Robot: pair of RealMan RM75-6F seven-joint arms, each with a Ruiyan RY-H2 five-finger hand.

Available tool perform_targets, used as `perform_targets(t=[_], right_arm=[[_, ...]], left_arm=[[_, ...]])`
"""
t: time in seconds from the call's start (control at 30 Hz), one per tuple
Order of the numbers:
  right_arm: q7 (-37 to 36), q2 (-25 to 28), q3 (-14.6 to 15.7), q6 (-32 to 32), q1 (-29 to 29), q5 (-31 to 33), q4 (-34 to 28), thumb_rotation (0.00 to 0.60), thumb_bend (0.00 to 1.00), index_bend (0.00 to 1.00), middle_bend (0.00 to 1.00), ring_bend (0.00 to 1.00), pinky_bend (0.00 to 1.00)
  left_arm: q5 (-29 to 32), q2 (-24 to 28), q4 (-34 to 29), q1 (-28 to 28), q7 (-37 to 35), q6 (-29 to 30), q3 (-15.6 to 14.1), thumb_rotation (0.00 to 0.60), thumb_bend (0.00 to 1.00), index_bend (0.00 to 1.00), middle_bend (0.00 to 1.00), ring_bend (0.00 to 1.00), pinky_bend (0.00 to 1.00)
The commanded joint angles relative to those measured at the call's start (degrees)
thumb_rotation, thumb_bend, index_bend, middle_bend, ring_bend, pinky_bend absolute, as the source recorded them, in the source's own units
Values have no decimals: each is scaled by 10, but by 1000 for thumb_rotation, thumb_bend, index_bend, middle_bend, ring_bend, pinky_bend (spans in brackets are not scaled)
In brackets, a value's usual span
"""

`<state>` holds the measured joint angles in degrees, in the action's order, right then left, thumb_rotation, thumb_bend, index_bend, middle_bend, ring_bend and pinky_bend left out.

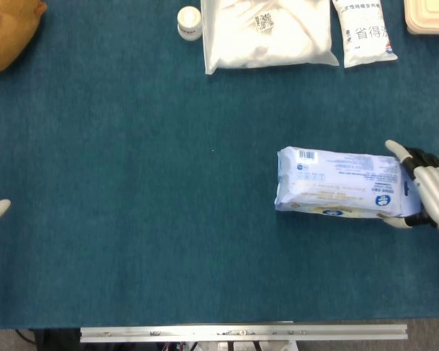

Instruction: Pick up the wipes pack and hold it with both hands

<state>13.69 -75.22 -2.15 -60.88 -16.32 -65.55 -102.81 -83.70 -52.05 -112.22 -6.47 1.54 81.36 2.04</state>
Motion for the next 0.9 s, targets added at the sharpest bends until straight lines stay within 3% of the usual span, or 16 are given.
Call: perform_targets(t=[0.03, 0.1, 0.17, 0.23, 0.37, 0.47, 0.67, 0.9], right_arm=[[6, -27, -10, 1, -10, 12, 17, 600, 22, 8, 157, 111, 168], [15, -48, -13, 0, -17, 16, 31, 600, 102, 67, 204, 156, 220], [22, -67, -16, -4, -22, 13, 44, 600, 205, 187, 260, 224, 304], [28, -89, -18, -10, -28, 1, 58, 600, 320, 367, 359, 357, 469], [12, -100, -19, -31, -28, -38, 63, 600, 402, 577, 512, 560, 702], [-14, -82, -18, -38, -28, -67, 51, 600, 412, 623, 552, 618, 759], [-46, -30, -22, -59, -29, -120, 3, 600, 412, 639, 563, 631, 768], [-19, 2, -52, -63, -54, -138, -56, 600, 411, 639, 562, 631, 768]], left_arm=[[0, 0, 1, -1, -1, -2, 0, 600, 96, 146, 11, 0, 95], [1, -1, 3, -2, -1, -3, 0, 600, 96, 146, 11, 0, 94], [1, 0, 3, -4, -1, -6, 0, 600, 96, 146, 11, 0, 94], [-2, 2, 4, -7, -5, -9, 1, 600, 96, 146, 11, 0, 94], [-6, 12, 4, -13, -18, -14, 6, 600, 96, 152, 11, 0, 94], [-8, 23, 5, -22, -46, -24, 10, 600, 96, 158, 13, 0, 95], [-15, 45, 11, -50, -93, -65, 17, 600, 96, 155, 21, 0, 94], [-41, 56, 11, -91, -121, -119, 19, 600, 96, 78, 22, 0, 94]])
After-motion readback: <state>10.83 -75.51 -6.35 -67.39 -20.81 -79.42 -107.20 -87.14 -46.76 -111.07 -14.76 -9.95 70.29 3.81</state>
